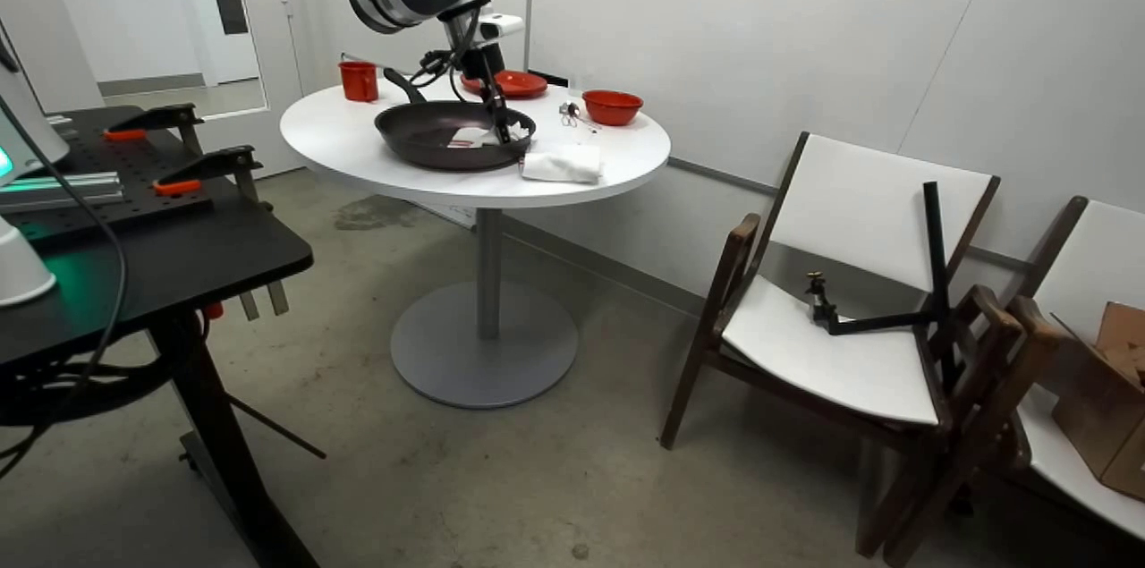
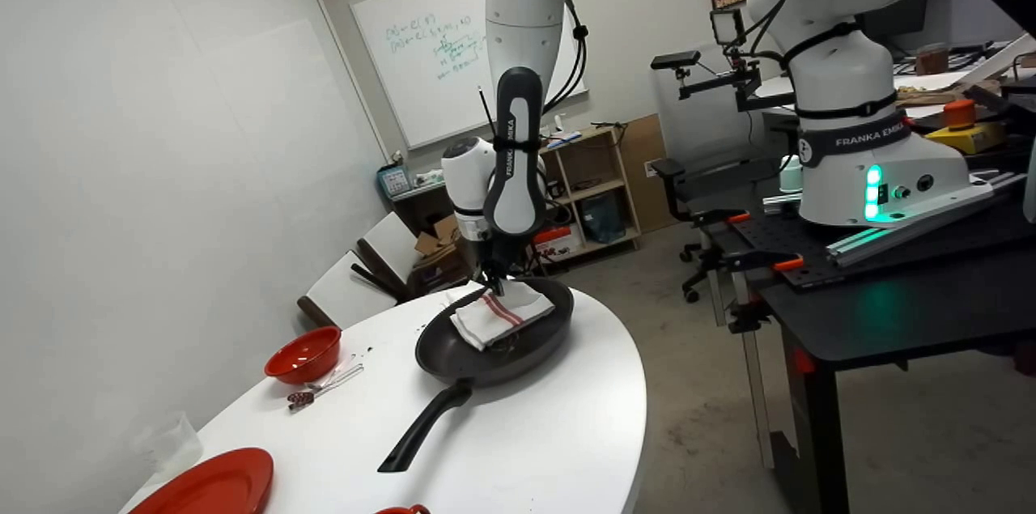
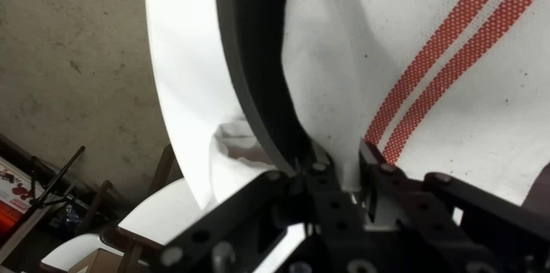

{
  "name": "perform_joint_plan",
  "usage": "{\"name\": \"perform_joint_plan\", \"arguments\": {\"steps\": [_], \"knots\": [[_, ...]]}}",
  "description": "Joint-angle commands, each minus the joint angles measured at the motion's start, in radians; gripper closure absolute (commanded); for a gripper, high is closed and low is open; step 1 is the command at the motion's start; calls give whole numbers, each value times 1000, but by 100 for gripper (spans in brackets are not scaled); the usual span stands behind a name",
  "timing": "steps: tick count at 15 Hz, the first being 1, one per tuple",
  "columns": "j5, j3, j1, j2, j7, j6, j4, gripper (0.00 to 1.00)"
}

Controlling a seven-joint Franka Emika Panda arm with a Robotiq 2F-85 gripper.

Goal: Wipe the pan with the white cloth

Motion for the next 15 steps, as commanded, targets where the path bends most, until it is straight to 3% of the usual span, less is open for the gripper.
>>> {"name": "perform_joint_plan", "arguments": {"steps": [1, 8, 11, 15], "knots": [[0, -27, 69, -10, 6, 7, -24, 95], [-8, 51, 108, -42, -50, 4, -24, 95], [-8, 138, 69, -68, -120, 9, -31, 95], [-4, 176, 49, -70, -151, -3, -22, 95]]}}
